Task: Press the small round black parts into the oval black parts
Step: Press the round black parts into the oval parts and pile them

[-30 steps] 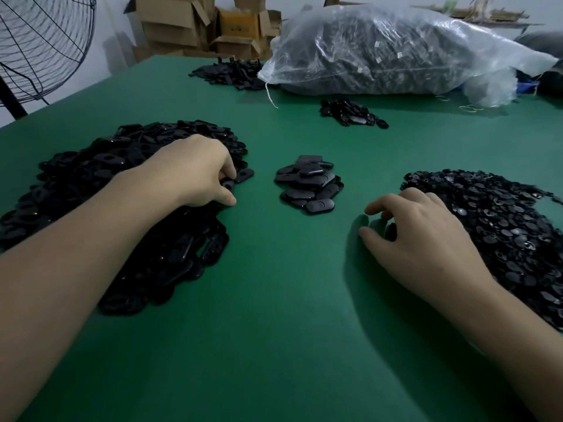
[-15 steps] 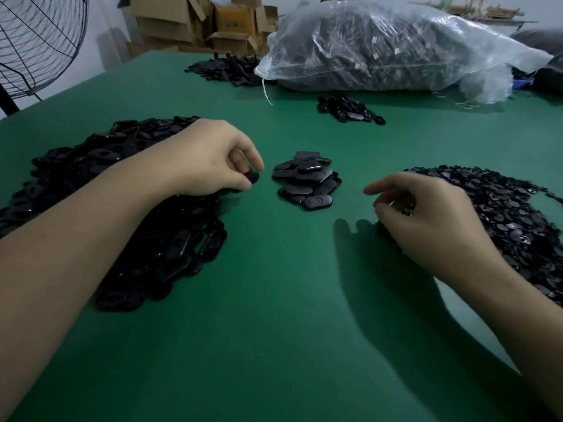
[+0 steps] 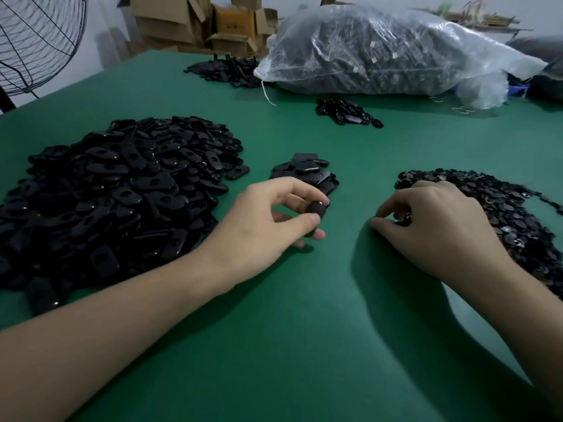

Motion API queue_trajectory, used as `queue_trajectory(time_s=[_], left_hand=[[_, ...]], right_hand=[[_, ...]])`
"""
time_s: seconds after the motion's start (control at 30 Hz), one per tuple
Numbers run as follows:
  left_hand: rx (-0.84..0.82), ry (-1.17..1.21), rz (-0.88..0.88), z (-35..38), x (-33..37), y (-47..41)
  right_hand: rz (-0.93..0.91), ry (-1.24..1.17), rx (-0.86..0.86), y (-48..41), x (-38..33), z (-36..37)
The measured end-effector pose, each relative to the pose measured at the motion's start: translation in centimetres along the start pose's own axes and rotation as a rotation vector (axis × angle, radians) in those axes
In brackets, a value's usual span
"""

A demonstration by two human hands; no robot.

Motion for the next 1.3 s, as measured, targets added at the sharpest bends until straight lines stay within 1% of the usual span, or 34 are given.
queue_trajectory(time_s=[0.03, 0.1, 0.27, 0.37, 0.57, 0.67, 0.73, 0.8, 0.87, 0.93, 1.0, 1.1, 1.3], left_hand=[[0.024, 0.060, -0.010, -0.2, -0.2, 0.2], [0.043, 0.105, -0.028, -0.5, -0.5, 0.3], [0.028, 0.101, -0.069, -0.6, -0.9, 0.0], [0.012, 0.100, -0.056, -0.6, -1.0, 0.0], [-0.037, 0.142, -0.022, -0.3, -0.9, 0.1], [-0.048, 0.135, -0.022, -0.2, -0.9, 0.1], [-0.038, 0.141, -0.022, -0.2, -0.9, 0.1], [-0.022, 0.146, -0.012, -0.2, -0.9, 0.1], [-0.020, 0.148, 0.010, -0.2, -0.8, 0.1], [-0.030, 0.137, 0.033, -0.1, -0.7, 0.1], [-0.032, 0.131, 0.041, -0.1, -0.7, 0.2], [-0.029, 0.114, 0.044, -0.1, -0.8, 0.1], [-0.031, 0.073, 0.063, -0.2, -0.9, 0.1]], right_hand=[[-0.002, -0.004, -0.004, 0.0, 0.0, 0.0], [-0.003, -0.031, -0.016, -0.1, 0.0, -0.1], [0.000, -0.091, -0.011, -0.2, 0.0, -0.1], [-0.008, -0.110, -0.015, -0.2, -0.1, 0.0], [-0.088, -0.052, 0.046, -0.2, -0.1, 0.7], [-0.158, -0.083, 0.093, -0.3, -0.3, 1.1], [-0.176, -0.185, 0.117, -0.1, -0.7, 1.3], [-0.149, -0.412, 0.113, 0.3, -1.3, 1.4], [-0.126, -0.720, 0.030, 0.9, -2.3, 1.5], [-0.132, -0.955, -0.067, 1.5, -3.2, 1.7], [-0.141, -1.056, -0.111, 1.7, -3.5, 2.1], [-0.121, -1.130, -0.164, 1.7, -3.5, 2.5], [-0.012, -1.282, -0.207, 1.5, -3.1, 2.8]])
Point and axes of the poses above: each hand's wrist, its own y-axis away from the middle knuckle, its own z-axis out of the palm, x = y × z, the point moved 1 cm from there along -y, towards the middle knuckle, and after that the axes turned 3 degrees about z, right-handed, at the moved point
